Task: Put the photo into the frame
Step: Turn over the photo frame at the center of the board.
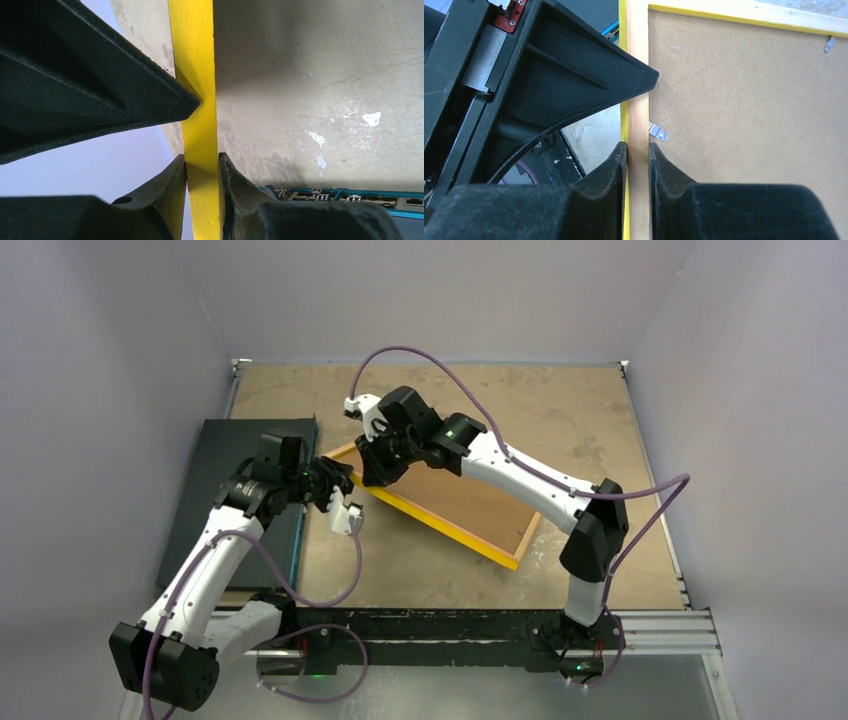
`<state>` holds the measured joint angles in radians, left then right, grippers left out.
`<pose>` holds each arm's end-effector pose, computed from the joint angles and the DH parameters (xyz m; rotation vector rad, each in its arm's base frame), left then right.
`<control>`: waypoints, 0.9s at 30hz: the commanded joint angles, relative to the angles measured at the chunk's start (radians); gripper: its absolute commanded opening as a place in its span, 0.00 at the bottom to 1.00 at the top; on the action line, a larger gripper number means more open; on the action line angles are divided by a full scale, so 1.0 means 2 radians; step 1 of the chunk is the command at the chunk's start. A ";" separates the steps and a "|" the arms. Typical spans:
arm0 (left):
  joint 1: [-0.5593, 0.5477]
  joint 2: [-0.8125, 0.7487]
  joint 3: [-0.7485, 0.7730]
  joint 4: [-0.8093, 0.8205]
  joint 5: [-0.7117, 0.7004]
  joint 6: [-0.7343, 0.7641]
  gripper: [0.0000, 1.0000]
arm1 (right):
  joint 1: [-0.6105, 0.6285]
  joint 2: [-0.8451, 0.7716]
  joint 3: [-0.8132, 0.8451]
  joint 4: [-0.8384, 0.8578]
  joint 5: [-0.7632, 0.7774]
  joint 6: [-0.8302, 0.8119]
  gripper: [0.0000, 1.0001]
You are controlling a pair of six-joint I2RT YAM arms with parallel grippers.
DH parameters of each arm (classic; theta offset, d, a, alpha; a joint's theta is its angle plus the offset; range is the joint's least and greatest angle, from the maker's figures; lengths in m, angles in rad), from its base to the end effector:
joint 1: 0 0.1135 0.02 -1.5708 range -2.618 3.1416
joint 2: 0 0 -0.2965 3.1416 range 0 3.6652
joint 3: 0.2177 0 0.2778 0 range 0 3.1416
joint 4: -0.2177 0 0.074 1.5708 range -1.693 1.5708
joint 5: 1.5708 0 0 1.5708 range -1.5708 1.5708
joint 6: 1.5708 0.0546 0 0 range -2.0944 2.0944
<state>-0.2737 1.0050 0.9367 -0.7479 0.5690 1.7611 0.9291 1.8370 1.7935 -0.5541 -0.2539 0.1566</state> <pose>0.2019 -0.0872 0.3177 2.0233 0.9476 0.1178 0.2742 0.3899 0.3763 -1.0028 2.0566 0.8734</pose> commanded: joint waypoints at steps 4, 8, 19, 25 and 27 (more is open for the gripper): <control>-0.009 0.011 0.056 -0.023 0.006 -0.008 0.02 | 0.001 -0.069 0.014 -0.020 0.013 -0.032 0.60; -0.009 0.012 0.064 -0.028 0.015 -0.030 0.01 | 0.001 -0.124 -0.016 -0.056 0.043 -0.075 0.75; -0.009 0.040 0.112 -0.041 0.033 -0.082 0.00 | 0.009 -0.242 -0.153 -0.075 0.112 -0.157 0.86; -0.009 0.042 0.124 -0.035 0.042 -0.110 0.00 | 0.053 -0.255 -0.193 -0.046 0.158 -0.181 0.87; -0.009 0.045 0.129 -0.037 0.044 -0.120 0.00 | 0.066 -0.253 -0.201 -0.040 0.180 -0.182 0.86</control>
<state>-0.2905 1.0962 1.1236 -0.8547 0.6044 1.6047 1.0058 1.3533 1.4208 -0.6746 0.0013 -0.1570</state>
